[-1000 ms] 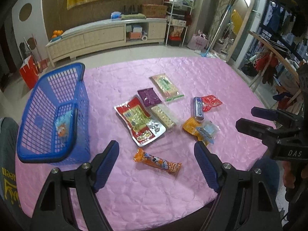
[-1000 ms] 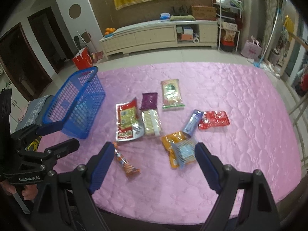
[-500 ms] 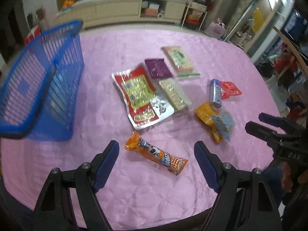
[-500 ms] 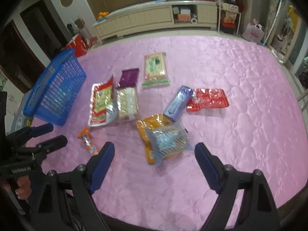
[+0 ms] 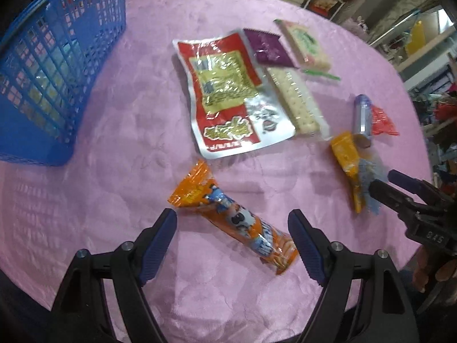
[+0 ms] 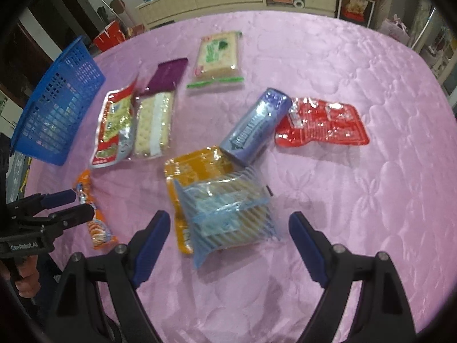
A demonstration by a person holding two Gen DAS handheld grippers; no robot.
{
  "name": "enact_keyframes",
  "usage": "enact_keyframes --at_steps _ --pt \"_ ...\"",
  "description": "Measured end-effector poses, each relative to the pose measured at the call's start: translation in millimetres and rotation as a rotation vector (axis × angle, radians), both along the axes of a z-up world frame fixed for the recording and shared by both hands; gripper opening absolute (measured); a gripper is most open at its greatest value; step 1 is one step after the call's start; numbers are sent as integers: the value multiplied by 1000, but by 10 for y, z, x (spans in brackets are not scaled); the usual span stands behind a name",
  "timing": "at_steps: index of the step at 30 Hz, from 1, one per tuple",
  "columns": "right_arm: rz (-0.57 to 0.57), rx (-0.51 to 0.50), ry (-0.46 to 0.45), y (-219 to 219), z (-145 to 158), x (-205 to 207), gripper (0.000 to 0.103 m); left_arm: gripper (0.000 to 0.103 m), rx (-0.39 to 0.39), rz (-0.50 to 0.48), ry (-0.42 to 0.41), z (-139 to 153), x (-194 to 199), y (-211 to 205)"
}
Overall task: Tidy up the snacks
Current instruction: 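Move the left gripper to the orange stick snack while the right gripper grasps the clear striped bag, then lift the orange stick snack with the left gripper while the right gripper carries the striped bag toward the basket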
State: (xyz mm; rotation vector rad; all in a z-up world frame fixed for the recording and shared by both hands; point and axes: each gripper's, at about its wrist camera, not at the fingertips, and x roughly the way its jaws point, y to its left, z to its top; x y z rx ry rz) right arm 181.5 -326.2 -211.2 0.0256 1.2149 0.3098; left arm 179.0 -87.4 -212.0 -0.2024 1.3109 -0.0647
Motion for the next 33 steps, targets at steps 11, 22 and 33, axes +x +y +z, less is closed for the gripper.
enact_keyframes --at_steps 11,22,33 --pt "46 -20 -25 19 -81 94 88 44 130 -60 -17 -43 -10 -190" --pt "122 -76 -72 136 13 -75 60 21 96 -120 -60 131 -181 -218" --pt "104 -48 -213 307 752 -461 60 21 61 -138 -194 761 -480 -109"
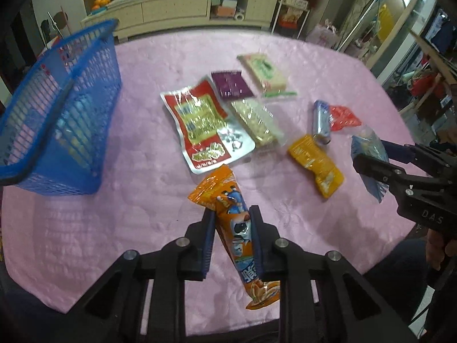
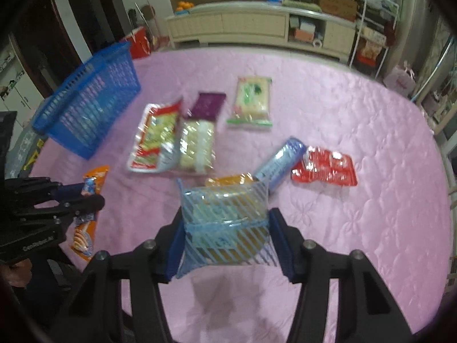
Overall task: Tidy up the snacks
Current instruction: 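Lift the orange stick snack with the left gripper while the right gripper carries the striped bag toward the basket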
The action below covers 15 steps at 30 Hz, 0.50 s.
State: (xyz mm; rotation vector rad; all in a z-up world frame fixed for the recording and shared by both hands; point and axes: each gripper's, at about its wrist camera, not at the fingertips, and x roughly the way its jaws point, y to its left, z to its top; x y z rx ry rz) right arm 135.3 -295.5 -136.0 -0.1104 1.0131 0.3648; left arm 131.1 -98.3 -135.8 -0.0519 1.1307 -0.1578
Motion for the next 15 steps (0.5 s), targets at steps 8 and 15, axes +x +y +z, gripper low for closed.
enact_keyframes --at_steps 8,15 --pt "27 11 -76 308 406 -256 60 21 7 4 -101 432 -219 244" --pt "33 48 -123 548 666 -408 60 21 8 19 -159 697 -395 465"
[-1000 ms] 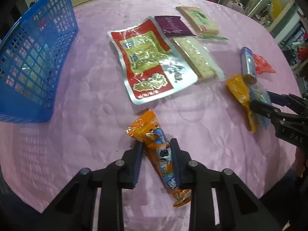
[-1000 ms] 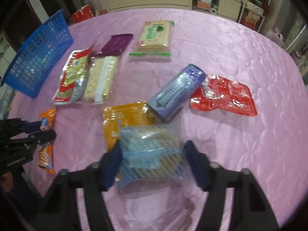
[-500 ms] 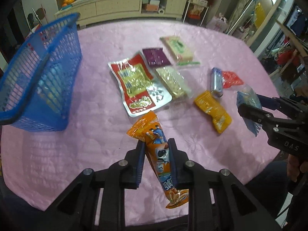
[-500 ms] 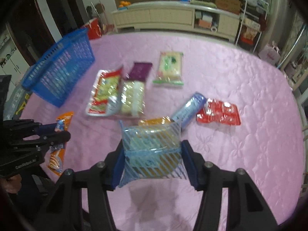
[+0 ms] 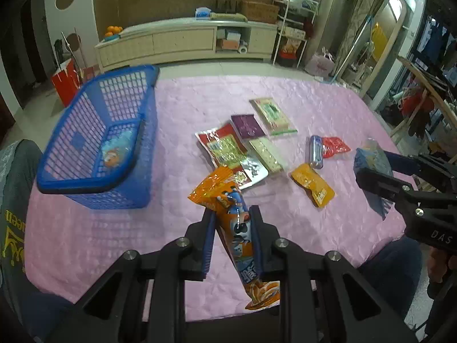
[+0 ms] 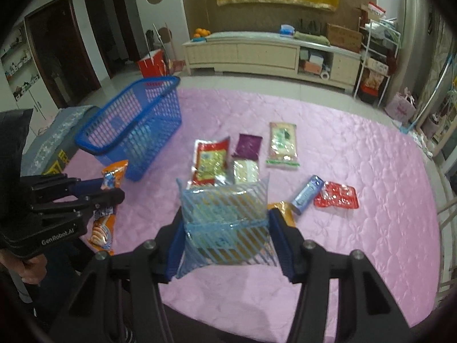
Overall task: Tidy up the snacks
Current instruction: 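Lift the orange stick snack with the left gripper while the right gripper carries the striped bag toward the basket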
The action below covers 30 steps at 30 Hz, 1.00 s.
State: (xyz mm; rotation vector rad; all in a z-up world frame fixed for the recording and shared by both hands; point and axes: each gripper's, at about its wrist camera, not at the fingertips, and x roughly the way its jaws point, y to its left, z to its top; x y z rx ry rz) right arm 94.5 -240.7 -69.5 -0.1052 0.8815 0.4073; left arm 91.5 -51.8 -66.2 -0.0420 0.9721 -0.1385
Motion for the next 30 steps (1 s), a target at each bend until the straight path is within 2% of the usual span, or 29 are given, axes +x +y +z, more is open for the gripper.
enact_keyframes --at_steps 14,30 --pt "45 49 -67 579 328 -96 60 21 8 23 -106 471 -149 560" --pt "116 126 -79 1324 520 231 60 21 44 83 -154 772 22 1293"
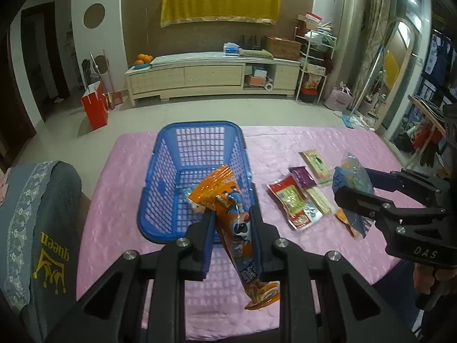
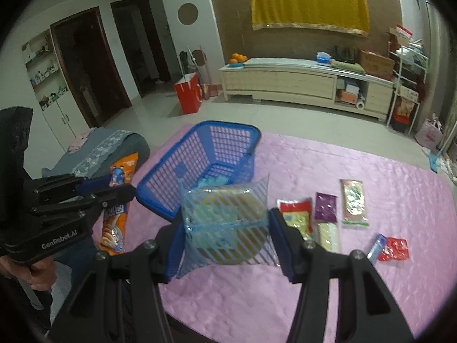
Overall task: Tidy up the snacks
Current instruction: 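Lift the orange stick snack with the left gripper while the right gripper carries the striped bag toward the basket, then open the left gripper to drop the orange stick snack into the basket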
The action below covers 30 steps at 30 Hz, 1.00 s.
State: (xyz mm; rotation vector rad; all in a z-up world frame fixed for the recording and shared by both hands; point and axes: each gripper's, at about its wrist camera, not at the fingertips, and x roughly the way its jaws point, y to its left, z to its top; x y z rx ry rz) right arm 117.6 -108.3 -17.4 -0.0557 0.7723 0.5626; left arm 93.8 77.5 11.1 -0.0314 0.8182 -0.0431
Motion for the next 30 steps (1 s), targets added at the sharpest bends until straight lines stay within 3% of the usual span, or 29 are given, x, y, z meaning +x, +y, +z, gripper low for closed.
enact_keyframes --at_steps 9,16,30 --pt "69 -9 1 409 20 104 60 21 -37 50 6 -5 135 357" --pt "92 -35 14 673 -68 197 60 21 -11 51 17 -60 253 490" --pt "91 -86 81 976 -361 531 60 22 -55 31 89 -439 641 736"
